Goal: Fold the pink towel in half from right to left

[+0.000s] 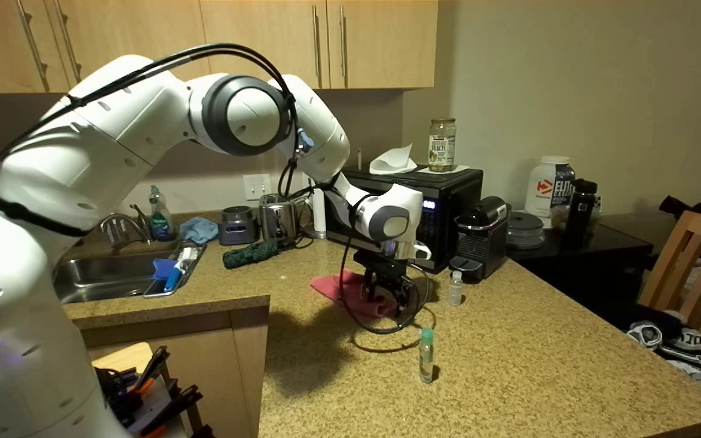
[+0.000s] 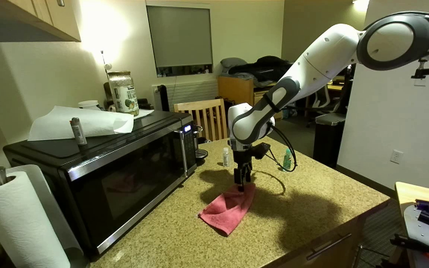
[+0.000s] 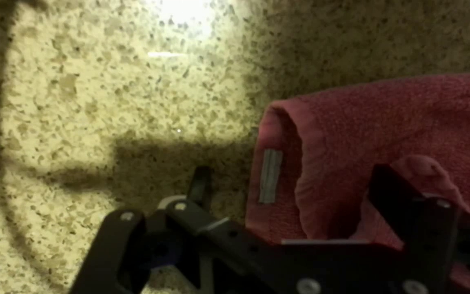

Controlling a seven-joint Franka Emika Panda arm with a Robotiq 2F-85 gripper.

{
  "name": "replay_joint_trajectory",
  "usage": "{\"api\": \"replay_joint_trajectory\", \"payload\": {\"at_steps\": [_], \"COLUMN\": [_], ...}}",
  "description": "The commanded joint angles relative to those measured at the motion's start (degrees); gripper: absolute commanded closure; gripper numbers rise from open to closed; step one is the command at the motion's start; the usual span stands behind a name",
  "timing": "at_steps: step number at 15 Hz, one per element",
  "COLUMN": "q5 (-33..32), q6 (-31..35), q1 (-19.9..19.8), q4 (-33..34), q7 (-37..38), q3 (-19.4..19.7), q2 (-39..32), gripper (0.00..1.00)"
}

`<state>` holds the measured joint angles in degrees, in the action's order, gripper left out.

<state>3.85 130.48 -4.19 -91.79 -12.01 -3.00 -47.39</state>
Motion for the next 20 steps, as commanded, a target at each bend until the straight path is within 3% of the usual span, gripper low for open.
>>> {"api": "replay_joint_trajectory", "payload": {"at_steps": [1, 3, 13, 20], "q5": [-0.2, 0.0, 0.4, -1.7], "q6": [1.5, 1.6, 1.3, -0.5], "q1": [-0.3, -0.4, -0.5, 1.9], "q4": [-1.2, -1.3, -1.8, -2.4], "q7": [0.4, 0.4, 1.1, 5.6], "q3": [0.1, 0.0, 0.2, 2.4], "q2": [0.2, 0.3, 1.0, 3.2], "gripper": [0.27, 0.31, 0.93, 0.92]}}
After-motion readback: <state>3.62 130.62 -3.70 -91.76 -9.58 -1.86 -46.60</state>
